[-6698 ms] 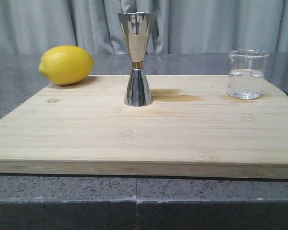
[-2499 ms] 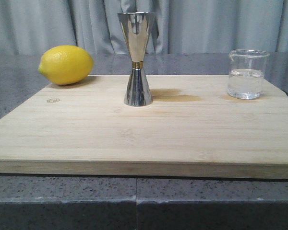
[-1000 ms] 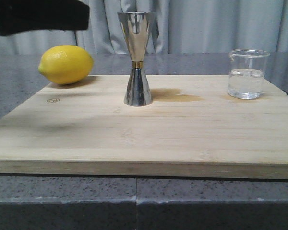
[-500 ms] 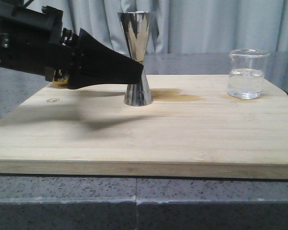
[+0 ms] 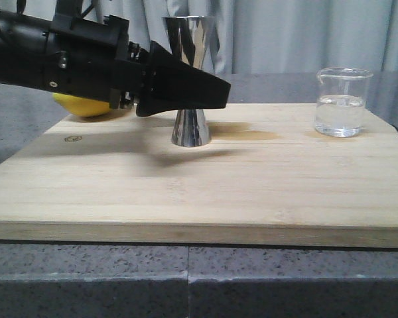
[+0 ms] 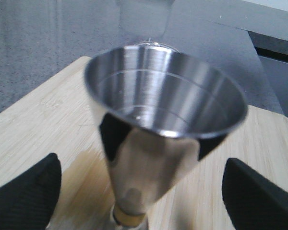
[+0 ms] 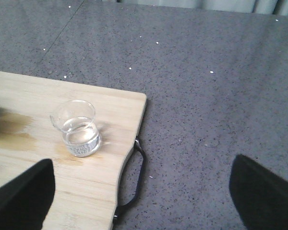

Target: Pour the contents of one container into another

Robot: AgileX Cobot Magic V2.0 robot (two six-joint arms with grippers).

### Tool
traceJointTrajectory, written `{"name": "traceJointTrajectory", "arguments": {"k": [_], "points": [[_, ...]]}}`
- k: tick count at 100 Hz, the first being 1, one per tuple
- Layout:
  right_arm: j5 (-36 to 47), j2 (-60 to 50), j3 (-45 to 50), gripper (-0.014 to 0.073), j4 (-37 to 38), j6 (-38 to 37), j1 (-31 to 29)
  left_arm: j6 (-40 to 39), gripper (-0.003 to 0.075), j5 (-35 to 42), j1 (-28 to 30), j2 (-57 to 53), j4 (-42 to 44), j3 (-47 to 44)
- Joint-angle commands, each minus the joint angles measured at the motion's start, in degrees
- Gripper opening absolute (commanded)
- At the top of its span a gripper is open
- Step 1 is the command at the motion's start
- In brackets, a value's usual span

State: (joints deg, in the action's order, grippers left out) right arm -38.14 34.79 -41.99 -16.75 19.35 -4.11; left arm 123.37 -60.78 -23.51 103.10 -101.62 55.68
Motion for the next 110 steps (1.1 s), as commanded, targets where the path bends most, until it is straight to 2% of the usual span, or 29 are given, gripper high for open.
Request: {"name": "traceJointTrajectory", "arguments": {"k": [1, 36, 55, 70, 90, 110], "points": [[3.76, 0.4, -2.12, 0.0668, -0.8, 0.51, 0.0, 0.25, 0.0629, -4.62, -0.81, -1.7, -4.47, 2.11], [3.86, 0.4, -2.12, 0.0668, -0.8, 0.51, 0.0, 0.25, 0.061, -4.38, -0.81, -1.33, -4.47, 2.11], [3.95, 0.4, -2.12, 0.0668, -0.8, 0.51, 0.0, 0.25, 0.0421, -5.13, -0.81, -1.33, -4.47, 2.11], [4.08, 0.4, -2.12, 0.0667, -0.8, 0.51, 0.0, 0.25, 0.03, -5.28, -0.81, -1.33, -4.47, 2.11], [4.2, 0.4, -2.12, 0.0668, -0.8, 0.51, 0.0, 0.25, 0.0197, -5.28, -0.81, -1.33, -4.47, 2.11], [3.75, 0.83, -2.12, 0.0668, -0.8, 0.76, 0.0, 0.25, 0.0145, -5.28, -0.81, -1.33, -4.47, 2.11]]}}
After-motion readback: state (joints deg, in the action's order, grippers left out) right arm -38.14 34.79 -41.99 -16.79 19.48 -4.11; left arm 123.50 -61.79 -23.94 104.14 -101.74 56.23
